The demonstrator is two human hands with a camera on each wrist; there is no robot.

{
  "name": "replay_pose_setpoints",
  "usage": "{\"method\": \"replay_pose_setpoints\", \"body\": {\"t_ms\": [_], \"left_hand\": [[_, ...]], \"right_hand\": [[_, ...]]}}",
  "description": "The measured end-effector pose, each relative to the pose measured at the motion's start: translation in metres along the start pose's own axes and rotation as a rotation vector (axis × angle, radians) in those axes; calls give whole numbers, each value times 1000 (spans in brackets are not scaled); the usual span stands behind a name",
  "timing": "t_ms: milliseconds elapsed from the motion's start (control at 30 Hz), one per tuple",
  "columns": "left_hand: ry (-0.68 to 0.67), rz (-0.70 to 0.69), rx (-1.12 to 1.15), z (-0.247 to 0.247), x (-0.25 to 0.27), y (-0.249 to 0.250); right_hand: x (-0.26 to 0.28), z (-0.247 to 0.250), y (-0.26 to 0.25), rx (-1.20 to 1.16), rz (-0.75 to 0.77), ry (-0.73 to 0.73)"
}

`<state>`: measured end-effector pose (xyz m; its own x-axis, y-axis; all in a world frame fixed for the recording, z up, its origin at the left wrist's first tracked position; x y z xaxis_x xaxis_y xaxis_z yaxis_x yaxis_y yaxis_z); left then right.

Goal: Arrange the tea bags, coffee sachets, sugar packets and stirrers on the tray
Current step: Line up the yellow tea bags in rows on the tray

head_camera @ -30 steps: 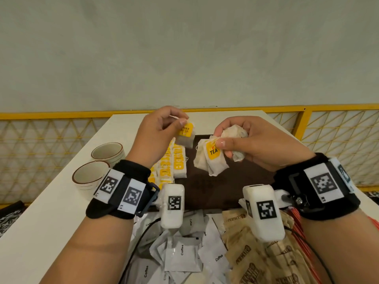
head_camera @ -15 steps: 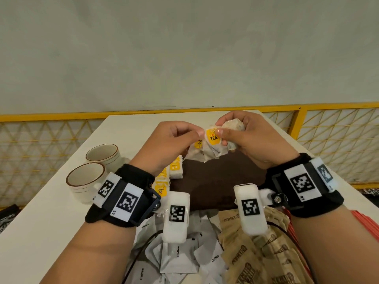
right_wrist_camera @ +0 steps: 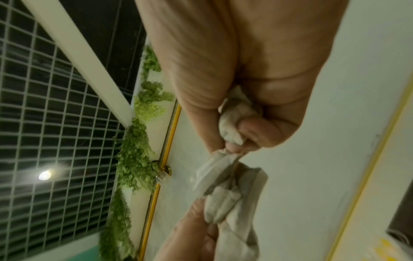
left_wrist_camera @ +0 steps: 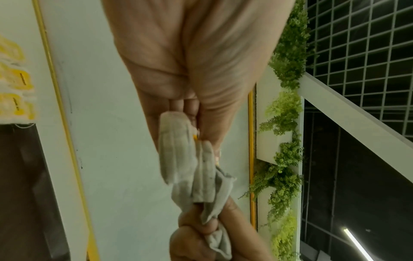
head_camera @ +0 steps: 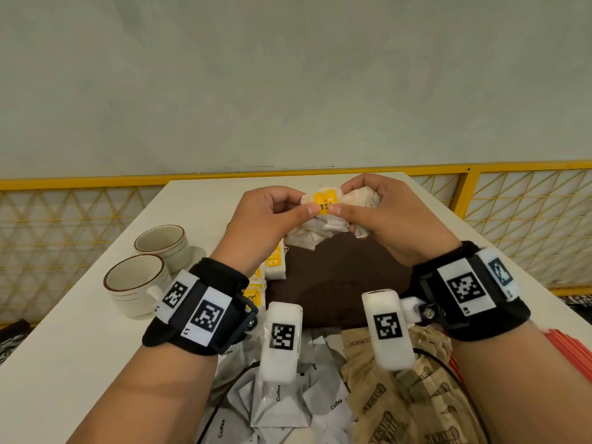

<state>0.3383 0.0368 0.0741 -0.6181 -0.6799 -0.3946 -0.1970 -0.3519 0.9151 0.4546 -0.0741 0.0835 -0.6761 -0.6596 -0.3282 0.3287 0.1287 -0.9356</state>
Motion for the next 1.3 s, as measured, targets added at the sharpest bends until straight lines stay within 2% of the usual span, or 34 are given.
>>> {"method": "replay_pose_setpoints", "body": {"t_ms": [133, 267, 600, 767, 900, 1033, 1167, 1300], "left_hand": [[-13, 3, 11, 1, 0, 3], [42, -5, -21, 3, -3, 0], [170, -121, -110, 13, -6, 5], [155, -151, -109, 10, -4, 8], [142, -126, -101, 11, -4, 9], [123, -45, -47, 14, -5, 3], [134, -43, -90, 17, -8, 0], [127, -60, -163, 19, -9, -2]], "right_hand": [[0, 1, 5, -164, -121, -16], [0, 3, 6, -173, -130, -21], [0, -6, 12, -424, -261, -16], [2, -14, 16, -471, -283, 47], [2, -16, 14, -420, -218, 78], [1, -8, 8, -281, -121, 76], [-2, 2, 5, -133, -64, 55], [1, 1, 0, -28, -14, -100]]}}
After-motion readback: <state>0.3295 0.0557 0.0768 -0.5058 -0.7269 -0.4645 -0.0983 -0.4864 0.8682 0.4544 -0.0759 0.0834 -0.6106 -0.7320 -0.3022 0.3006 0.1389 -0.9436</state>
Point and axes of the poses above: each hand's wrist, its own x-axis away from the middle knuckle, its own z-axis out of the back of the hand, y = z × x, the point moved 7 cm from there along -x, towards the middle knuckle, and after that the axes turned 9 degrees about y, right-handed, at the moved point
